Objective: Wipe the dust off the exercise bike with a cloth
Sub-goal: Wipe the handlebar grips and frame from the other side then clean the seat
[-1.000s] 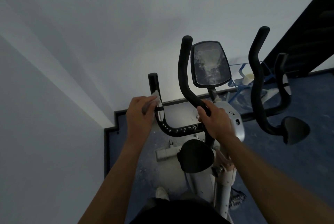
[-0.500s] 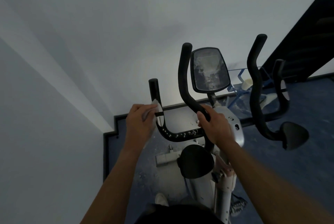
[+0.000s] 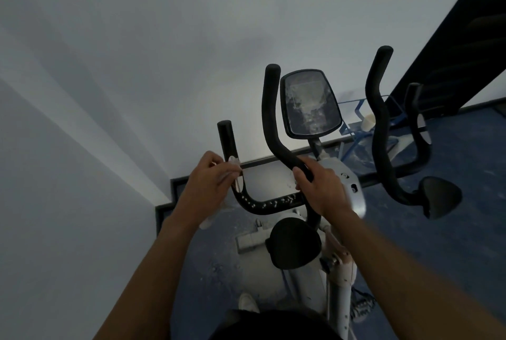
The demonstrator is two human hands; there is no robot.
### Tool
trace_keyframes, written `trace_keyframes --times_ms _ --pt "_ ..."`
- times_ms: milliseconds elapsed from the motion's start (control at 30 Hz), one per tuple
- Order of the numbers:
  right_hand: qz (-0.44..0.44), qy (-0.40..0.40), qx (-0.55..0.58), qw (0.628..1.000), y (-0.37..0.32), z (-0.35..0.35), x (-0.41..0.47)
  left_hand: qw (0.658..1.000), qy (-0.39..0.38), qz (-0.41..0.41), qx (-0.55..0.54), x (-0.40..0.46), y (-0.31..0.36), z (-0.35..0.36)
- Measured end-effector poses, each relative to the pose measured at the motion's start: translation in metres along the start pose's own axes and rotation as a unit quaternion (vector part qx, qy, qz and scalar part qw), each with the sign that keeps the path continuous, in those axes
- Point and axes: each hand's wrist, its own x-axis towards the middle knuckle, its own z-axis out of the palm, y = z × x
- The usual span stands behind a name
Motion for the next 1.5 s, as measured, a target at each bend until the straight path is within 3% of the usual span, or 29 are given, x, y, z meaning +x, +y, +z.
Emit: trace_keyframes --times_ms 133,233,367,467,600,733,833,1167,1300,1433,1500 --pt "0.001 -0.005 0.004 1.0 -0.001 0.0 0.0 0.999 0.034 0.004 0.006 0.028 0.02 0.003" --pt "0.001 -0.009 0.001 1.0 -0.002 -0.001 0.0 0.996 -0.029 0.024 0.077 0.026 0.018 0.01" --pt "-0.001 -0.003 0.0 1.0 0.001 0.0 0.0 0.995 -0.063 0.018 0.074 0.006 0.01 0.008" --pt "-0.003 -0.001 -0.003 1.0 0.002 0.001 0.002 0.997 -0.026 0.03 0.067 0.007 0.009 0.011" --pt "0.0 -0.002 -0.005 1.0 0.002 0.001 0.002 0.999 0.02 0.003 -0.03 0.0 -0.005 0.013" --pt "0.0 -0.005 -0.006 1.0 0.002 0.002 0.001 0.977 0.091 -0.125 -0.146 -0.031 -0.01 0.021" --pt "-0.004 -0.001 -0.009 1.0 0.002 0.001 0.001 0.957 0.159 -0.181 -0.16 -0.03 -0.003 0.021" --pt "-0.009 0.0 -0.004 1.0 -0.001 -0.001 0.0 0.979 0.163 -0.076 -0.097 -0.039 0.014 0.025" --pt "-0.005 0.003 -0.001 1.0 -0.002 -0.001 -0.002 0.979 0.126 -0.094 -0.126 -0.044 0.019 0.029" --pt "-0.006 0.004 0.008 1.0 -0.004 -0.001 -0.002 0.975 0.173 -0.098 -0.096 -0.038 0.02 0.029" --pt "-0.008 0.005 0.005 1.0 -0.006 -0.002 -0.002 0.979 0.154 -0.089 -0.098 -0.029 0.022 0.028"
